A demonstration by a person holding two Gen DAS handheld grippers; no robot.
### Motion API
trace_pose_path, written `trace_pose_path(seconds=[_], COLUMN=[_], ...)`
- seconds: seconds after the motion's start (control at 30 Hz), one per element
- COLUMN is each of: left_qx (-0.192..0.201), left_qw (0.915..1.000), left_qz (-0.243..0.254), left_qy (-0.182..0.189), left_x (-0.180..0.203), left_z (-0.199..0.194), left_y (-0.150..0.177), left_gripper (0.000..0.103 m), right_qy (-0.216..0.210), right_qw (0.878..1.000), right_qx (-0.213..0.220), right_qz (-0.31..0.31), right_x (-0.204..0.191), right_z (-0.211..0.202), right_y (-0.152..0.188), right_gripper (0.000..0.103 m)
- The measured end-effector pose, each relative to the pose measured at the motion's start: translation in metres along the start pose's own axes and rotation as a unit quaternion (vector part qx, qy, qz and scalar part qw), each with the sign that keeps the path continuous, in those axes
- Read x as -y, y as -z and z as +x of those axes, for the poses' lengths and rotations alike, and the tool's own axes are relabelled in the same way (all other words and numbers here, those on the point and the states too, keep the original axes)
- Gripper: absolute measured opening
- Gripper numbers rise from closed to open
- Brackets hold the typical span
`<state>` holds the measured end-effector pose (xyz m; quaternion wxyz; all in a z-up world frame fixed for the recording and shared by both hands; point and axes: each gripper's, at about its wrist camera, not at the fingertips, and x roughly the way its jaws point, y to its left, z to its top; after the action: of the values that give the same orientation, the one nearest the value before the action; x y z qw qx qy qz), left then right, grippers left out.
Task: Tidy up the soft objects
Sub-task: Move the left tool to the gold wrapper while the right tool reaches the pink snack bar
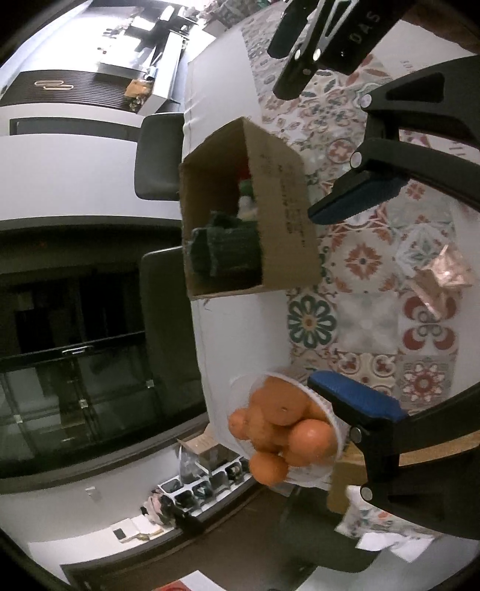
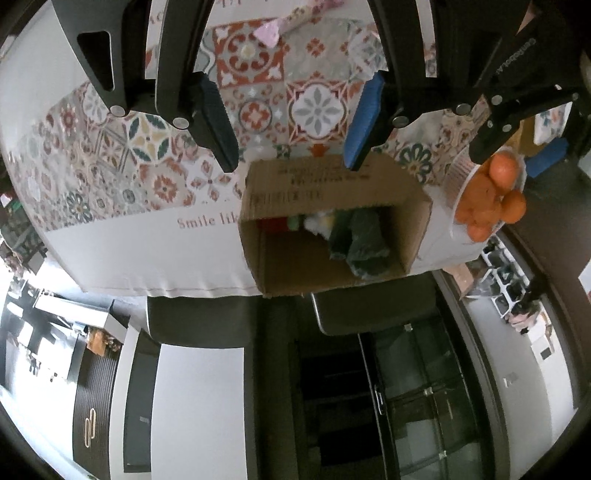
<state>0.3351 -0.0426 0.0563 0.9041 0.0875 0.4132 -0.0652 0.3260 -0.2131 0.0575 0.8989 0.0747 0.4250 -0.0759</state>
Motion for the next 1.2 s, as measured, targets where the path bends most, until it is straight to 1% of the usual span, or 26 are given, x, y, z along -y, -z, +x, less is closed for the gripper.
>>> trace_pose_path(seconds=[0.17, 0.47, 0.63, 0.7, 0.8, 0.93, 1.03, 1.13, 1.2], left_qx=[-0.005, -0.032, -0.045, -0.054, -0.070, -0.094, -0.110, -0.125, -0.128], left_qw=[1.0000, 0.9992, 0.9986, 0.9979, 0.9968, 0.9939, 0.9920, 0.9894, 0.9885], left_qz=[-0.002, -0.018, -0.026, -0.030, -0.036, -0.052, -0.057, -0.064, -0.072], left_qy=[0.004, 0.014, 0.014, 0.019, 0.017, 0.024, 0.026, 0.035, 0.034], left_x=[-0.002, -0.005, -0.006, -0.007, -0.008, -0.008, -0.007, -0.006, -0.006], left_z=[-0.009, -0.008, -0.005, -0.001, 0.008, 0.023, 0.035, 0.046, 0.051], left_y=[0.027, 0.077, 0.102, 0.109, 0.122, 0.133, 0.141, 0.147, 0.151], left_gripper=[0.081, 0.081, 0.081, 0.081, 0.081, 0.081, 0.081, 0.081, 0.081], right_qy=[-0.003, -0.009, -0.015, -0.022, -0.018, -0.011, -0.017, -0.021, -0.026], right_qw=[1.000, 1.000, 0.999, 0.998, 0.997, 0.995, 0.992, 0.989, 0.985], right_qx=[-0.007, -0.020, -0.042, -0.055, -0.069, -0.085, -0.104, -0.122, -0.136], right_qz=[0.001, 0.008, 0.014, 0.023, 0.032, 0.052, 0.069, 0.087, 0.101], right_x=[-0.002, 0.000, 0.002, 0.003, 0.003, 0.006, 0.009, 0.012, 0.014], right_z=[-0.007, -0.006, 0.002, 0.008, 0.015, 0.026, 0.037, 0.046, 0.053], right_y=[0.029, 0.074, 0.098, 0.109, 0.121, 0.137, 0.147, 0.155, 0.160], right_gripper=[0.062, 0.062, 0.062, 0.062, 0.062, 0.062, 0.062, 0.062, 0.062])
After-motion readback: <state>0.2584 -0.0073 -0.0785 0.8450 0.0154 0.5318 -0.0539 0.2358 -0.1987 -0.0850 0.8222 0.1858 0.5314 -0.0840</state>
